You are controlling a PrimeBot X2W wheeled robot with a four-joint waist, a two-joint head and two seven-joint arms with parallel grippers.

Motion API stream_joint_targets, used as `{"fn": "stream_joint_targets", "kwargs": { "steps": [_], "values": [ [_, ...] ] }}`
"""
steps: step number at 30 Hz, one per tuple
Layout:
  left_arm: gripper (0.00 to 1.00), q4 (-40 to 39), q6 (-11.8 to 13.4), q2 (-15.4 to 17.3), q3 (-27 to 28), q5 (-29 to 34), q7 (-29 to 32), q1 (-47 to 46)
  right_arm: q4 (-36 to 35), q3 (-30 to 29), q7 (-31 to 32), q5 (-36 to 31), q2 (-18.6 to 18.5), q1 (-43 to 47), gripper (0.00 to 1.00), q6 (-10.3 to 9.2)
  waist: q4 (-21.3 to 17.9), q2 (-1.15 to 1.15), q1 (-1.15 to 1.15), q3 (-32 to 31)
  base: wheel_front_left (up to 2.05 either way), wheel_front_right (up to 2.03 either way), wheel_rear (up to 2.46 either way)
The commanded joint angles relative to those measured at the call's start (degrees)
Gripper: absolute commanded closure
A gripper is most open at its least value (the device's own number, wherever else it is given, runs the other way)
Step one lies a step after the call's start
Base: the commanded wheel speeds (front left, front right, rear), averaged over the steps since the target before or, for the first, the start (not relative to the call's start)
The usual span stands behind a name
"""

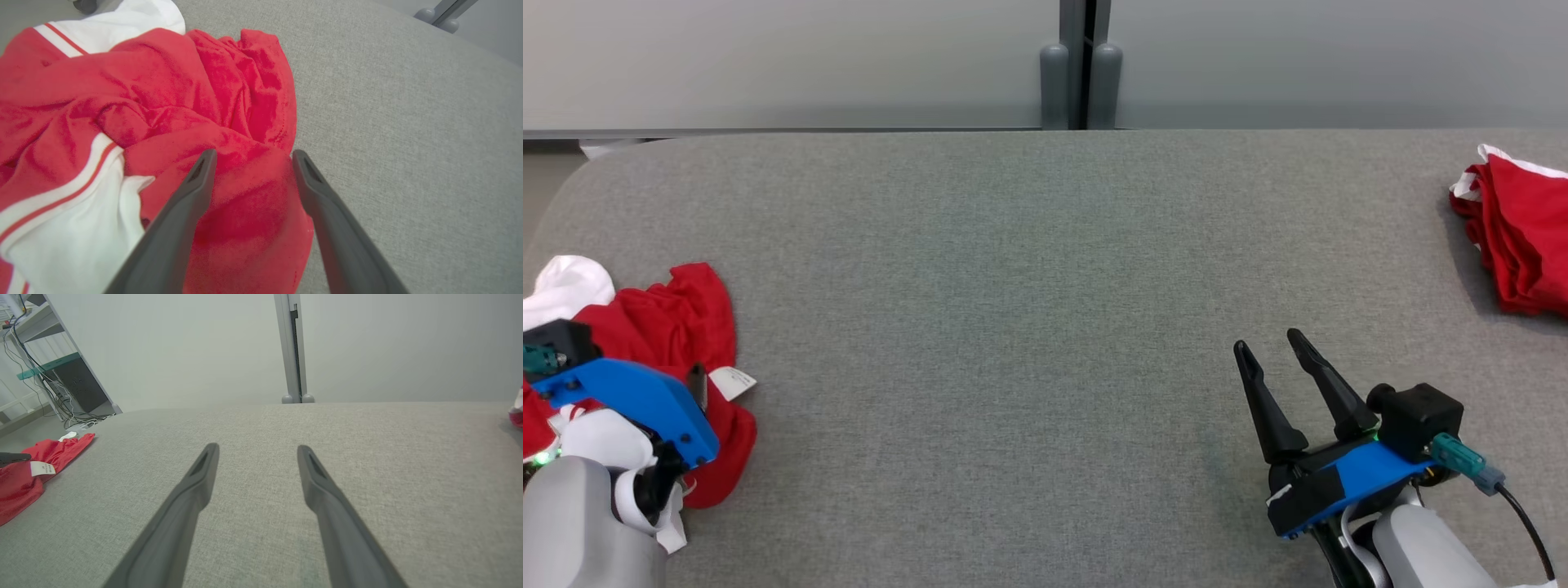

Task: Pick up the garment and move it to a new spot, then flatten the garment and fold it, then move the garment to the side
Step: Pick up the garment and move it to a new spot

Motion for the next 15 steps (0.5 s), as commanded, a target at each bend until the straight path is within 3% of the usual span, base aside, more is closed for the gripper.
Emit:
{"fn": "stream_joint_targets", "kwargs": {
  "steps": [1,10,11,12,13,15],
  "values": [
    [0.00,1.44,-0.46,-0.43,0.26,-0.73,-0.18,-0.82,-0.10,0.08,-0.15,0.42,0.02,-0.97,0.00,0.01,-0.46,-0.01,-0.01,0.33,0.00,0.00,0.00],
    [0.00,14.50,-1.61,-0.14,-1.53,-1.33,1.70,-0.56,0.46,0.93,-0.15,1.19,0.40,-2.33,0.00,0.01,-2.78,-0.01,-0.01,1.50,0.00,0.00,0.00],
    [0.27,14.84,-1.64,0.19,-1.44,-1.36,0.51,-0.91,0.46,0.89,-0.15,1.27,0.38,-2.34,0.00,0.01,-2.82,-0.01,-0.01,1.44,0.00,0.00,0.00],
    [0.67,15.06,-1.61,0.58,-1.49,-1.15,-0.64,-1.41,0.56,0.84,-0.15,1.32,0.35,-2.29,0.00,0.01,-2.86,-0.01,-0.01,1.27,0.00,0.00,0.00],
    [1.00,15.24,-1.66,0.92,-1.69,-0.84,-1.64,-1.73,0.65,0.77,-0.15,1.31,0.36,-2.20,0.00,0.01,-2.86,-0.01,-0.01,0.99,0.00,0.00,0.00],
    [1.00,15.09,-1.93,1.18,-1.98,-0.73,-3.42,-2.09,0.78,0.60,-0.15,1.25,0.56,-1.82,0.00,0.01,-2.77,-0.01,-0.01,0.16,0.00,0.00,0.00]
  ]
}}
